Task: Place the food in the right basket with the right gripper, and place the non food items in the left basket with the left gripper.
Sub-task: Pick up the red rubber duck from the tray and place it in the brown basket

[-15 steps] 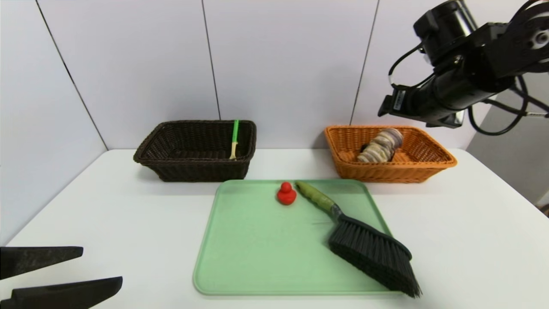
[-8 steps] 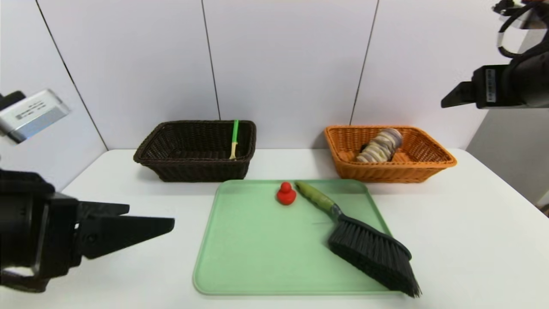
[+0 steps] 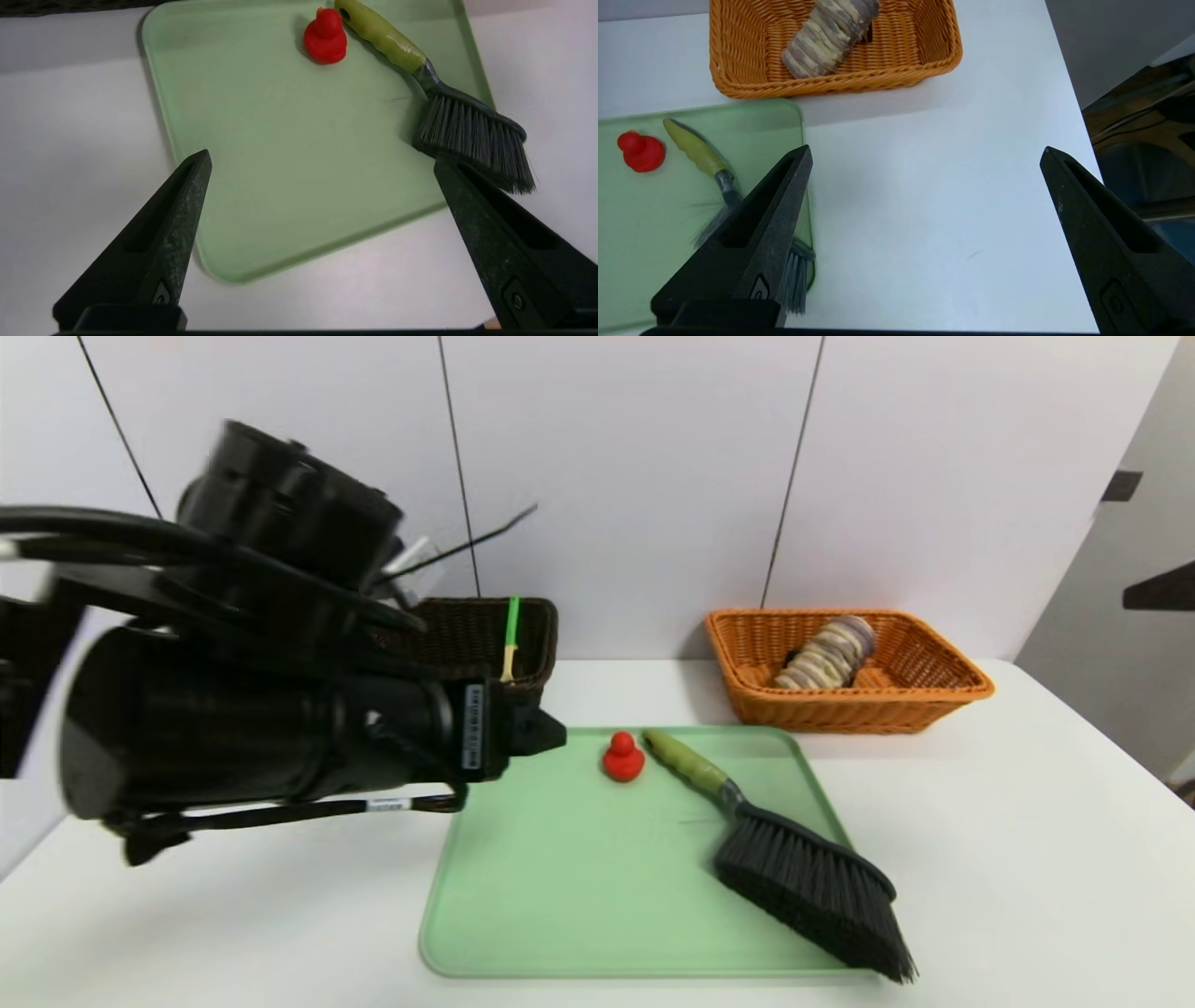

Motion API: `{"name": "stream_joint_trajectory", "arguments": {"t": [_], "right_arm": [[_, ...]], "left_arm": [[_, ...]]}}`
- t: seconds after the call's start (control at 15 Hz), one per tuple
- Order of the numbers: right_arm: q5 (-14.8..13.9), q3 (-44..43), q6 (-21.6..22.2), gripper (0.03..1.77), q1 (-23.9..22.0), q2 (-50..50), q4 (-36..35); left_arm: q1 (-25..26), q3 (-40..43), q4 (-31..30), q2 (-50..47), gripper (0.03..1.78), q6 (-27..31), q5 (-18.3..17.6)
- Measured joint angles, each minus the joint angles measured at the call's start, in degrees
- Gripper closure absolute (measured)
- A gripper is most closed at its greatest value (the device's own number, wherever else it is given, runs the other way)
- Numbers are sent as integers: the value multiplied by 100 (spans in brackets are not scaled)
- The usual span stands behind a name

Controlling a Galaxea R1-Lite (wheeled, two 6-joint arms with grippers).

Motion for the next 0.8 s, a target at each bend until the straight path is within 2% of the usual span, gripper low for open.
{"name": "stream_joint_trajectory", "arguments": {"t": [0.27, 0.4, 0.67, 0.8], "right_arm": [[16, 863, 63, 11, -221, -983, -30], [72, 1252, 205, 11, -312, -1319, -193], [221, 1606, 491, 11, -391, -1743, -336], [276, 1710, 555, 11, -395, -1869, -336]], "left_arm": [[-397, -29, -673, 1075, 12, -284, 905], [-645, -29, -1058, 1419, 12, -276, 1012], [-955, -27, -1287, 1919, 12, -273, 1056], [-1015, -41, -1521, 2120, 12, -247, 1309]]}}
